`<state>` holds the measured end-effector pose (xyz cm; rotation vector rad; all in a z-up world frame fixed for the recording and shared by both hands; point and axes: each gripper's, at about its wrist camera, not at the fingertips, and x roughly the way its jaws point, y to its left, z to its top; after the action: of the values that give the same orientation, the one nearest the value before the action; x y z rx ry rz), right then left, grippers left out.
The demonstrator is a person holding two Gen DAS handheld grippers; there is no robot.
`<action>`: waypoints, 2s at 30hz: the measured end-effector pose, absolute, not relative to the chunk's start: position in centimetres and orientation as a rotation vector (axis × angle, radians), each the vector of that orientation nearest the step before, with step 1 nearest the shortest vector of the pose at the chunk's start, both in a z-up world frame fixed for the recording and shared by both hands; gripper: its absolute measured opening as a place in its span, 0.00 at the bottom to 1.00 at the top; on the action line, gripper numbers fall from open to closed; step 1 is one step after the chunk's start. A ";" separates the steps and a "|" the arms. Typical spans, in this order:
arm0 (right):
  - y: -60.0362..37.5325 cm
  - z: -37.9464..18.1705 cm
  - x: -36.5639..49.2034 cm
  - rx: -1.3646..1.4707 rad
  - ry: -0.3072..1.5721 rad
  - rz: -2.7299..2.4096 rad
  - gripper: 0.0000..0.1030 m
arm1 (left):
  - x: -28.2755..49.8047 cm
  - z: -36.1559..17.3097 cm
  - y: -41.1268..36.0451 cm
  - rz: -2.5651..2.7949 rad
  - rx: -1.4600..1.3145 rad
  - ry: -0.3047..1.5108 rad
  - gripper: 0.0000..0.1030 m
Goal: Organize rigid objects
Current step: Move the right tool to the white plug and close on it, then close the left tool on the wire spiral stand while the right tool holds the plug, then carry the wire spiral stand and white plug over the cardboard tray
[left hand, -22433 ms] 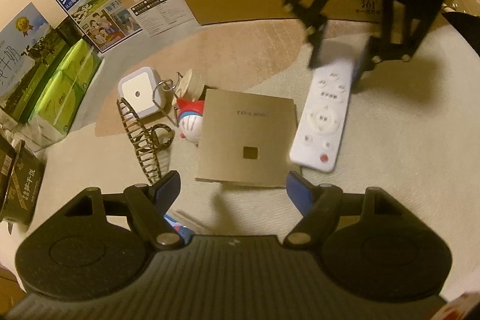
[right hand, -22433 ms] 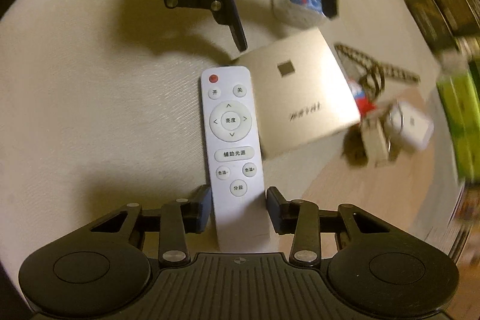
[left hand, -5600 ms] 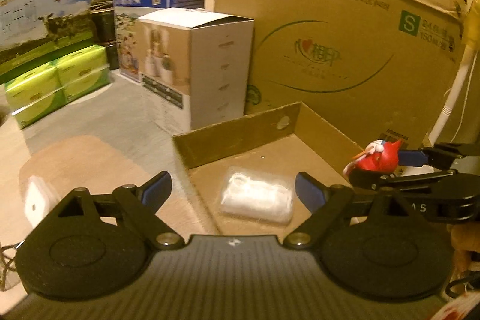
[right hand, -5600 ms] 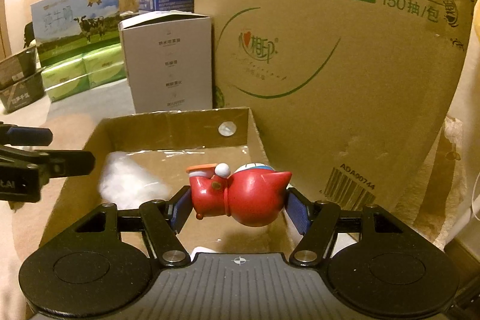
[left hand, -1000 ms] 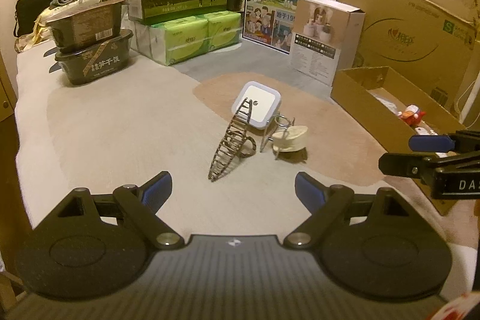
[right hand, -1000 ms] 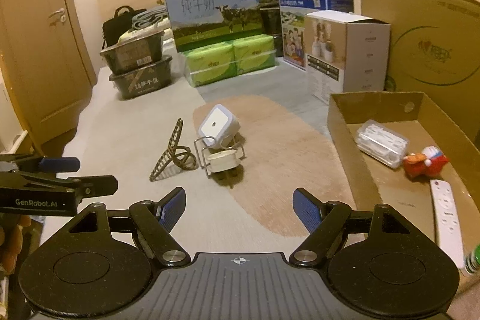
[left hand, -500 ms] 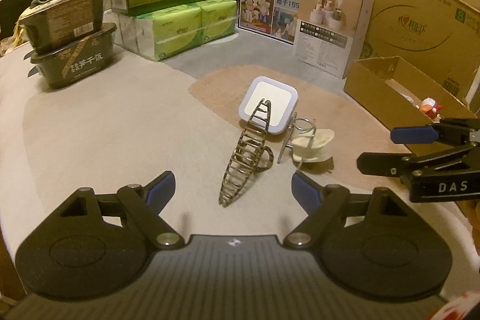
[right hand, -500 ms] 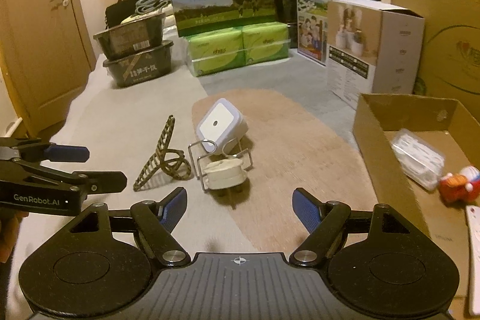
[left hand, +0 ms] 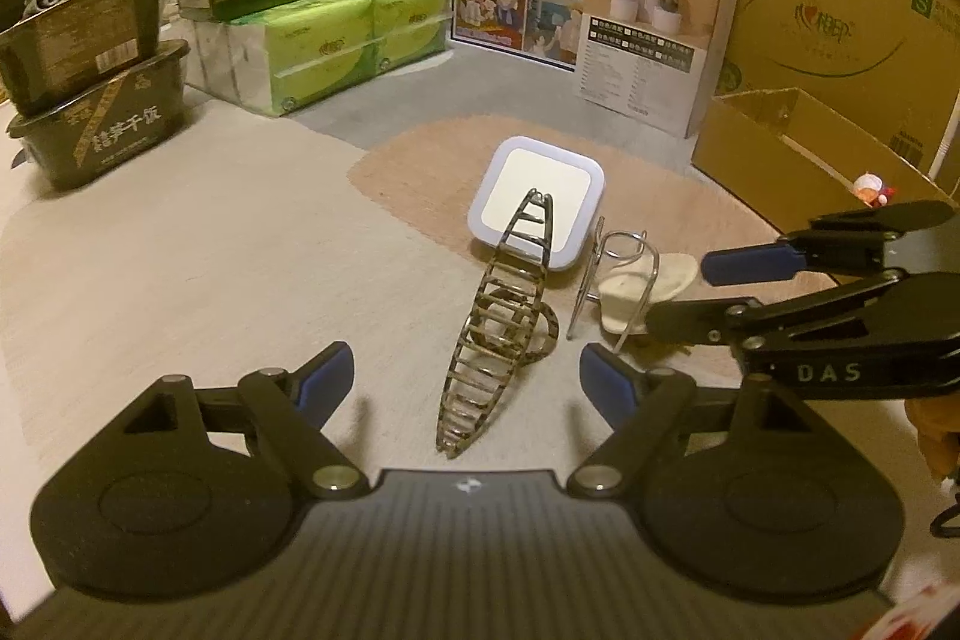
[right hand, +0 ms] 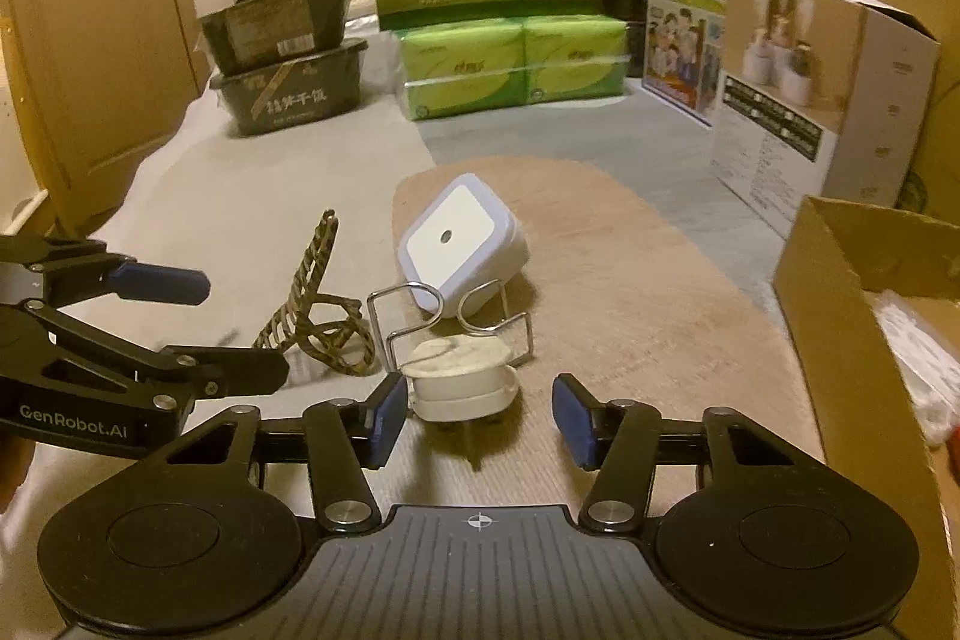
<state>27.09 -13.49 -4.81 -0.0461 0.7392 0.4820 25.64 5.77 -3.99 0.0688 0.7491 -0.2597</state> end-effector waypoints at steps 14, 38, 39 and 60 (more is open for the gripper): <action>-13.2 -5.5 28.2 -0.057 0.727 0.531 0.41 | 27.6 -5.0 4.3 -0.366 0.137 0.748 0.66; -17.1 -4.1 22.2 -0.002 0.733 0.435 0.39 | 21.7 -3.9 2.2 -0.362 0.087 0.810 0.23; -17.3 -4.0 21.5 -0.002 0.731 0.432 0.39 | 21.0 -4.0 2.0 -0.362 0.082 0.812 0.23; -17.8 -4.6 15.8 -0.033 0.715 0.390 0.56 | 15.6 -4.3 0.3 -0.283 -0.008 0.787 0.25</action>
<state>15.79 -17.76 -4.63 -0.0328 0.7146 0.3899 15.62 0.28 -4.34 -0.0079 0.7867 -0.2828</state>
